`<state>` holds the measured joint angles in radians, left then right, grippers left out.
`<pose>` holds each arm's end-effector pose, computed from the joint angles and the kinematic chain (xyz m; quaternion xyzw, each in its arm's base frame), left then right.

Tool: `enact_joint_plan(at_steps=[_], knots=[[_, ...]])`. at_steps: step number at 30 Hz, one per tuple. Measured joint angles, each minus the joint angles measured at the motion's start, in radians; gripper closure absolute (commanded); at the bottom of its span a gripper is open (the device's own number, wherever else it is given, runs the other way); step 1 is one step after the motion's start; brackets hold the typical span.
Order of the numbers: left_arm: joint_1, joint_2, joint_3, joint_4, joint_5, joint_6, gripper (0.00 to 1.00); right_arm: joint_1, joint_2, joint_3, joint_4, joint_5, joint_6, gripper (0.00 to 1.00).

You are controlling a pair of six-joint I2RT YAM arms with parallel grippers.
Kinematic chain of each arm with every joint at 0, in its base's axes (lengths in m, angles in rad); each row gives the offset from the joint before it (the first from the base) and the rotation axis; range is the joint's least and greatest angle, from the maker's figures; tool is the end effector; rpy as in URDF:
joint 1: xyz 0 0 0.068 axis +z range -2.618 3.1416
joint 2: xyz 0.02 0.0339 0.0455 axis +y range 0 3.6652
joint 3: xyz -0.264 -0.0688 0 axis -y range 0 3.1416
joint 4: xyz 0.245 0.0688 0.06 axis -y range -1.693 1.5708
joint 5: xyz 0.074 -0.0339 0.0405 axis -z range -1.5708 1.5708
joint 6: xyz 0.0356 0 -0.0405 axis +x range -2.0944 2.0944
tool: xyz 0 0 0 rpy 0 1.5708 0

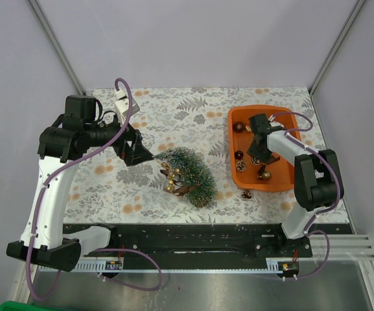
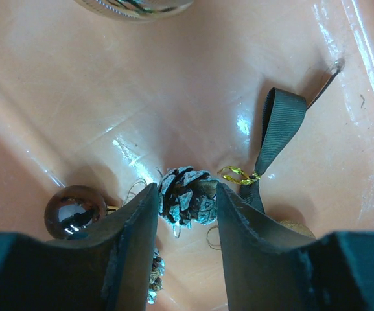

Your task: Decorate the small christmas tree

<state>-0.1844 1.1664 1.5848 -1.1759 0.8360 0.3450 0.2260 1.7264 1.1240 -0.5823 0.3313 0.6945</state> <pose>0.1787 -0.0602 0.4433 0.3746 0.7681 -0.3426 0.3902 0.3313 0.0643 0.1852 0.2555 0.9342 -0.0609 0.2414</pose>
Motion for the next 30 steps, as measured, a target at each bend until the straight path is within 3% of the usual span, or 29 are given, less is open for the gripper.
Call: enact_joint_plan(at_steps=[3, 8, 14, 21, 30], knots=[[0.0, 0.0, 0.0, 0.0, -0.003, 0.0, 0.01, 0.0, -0.002, -0.001, 0.003, 0.001, 0.004, 0.64], [0.0, 0.0, 0.0, 0.0, -0.004, 0.004, 0.01, -0.001, -0.047, 0.0, -0.005, -0.01, 0.003, 0.65], [0.0, 0.0, 0.0, 0.0, -0.004, 0.005, 0.01, -0.002, -0.294, 0.029, -0.029, -0.077, -0.012, 0.65], [0.0, 0.0, 0.0, 0.0, -0.003, 0.004, 0.01, -0.004, -0.566, 0.101, 0.015, -0.307, -0.061, 0.65], [0.0, 0.001, 0.0, 0.002, 0.011, -0.008, 0.02, 0.013, -0.665, 0.108, 0.064, -0.594, -0.05, 0.65]])
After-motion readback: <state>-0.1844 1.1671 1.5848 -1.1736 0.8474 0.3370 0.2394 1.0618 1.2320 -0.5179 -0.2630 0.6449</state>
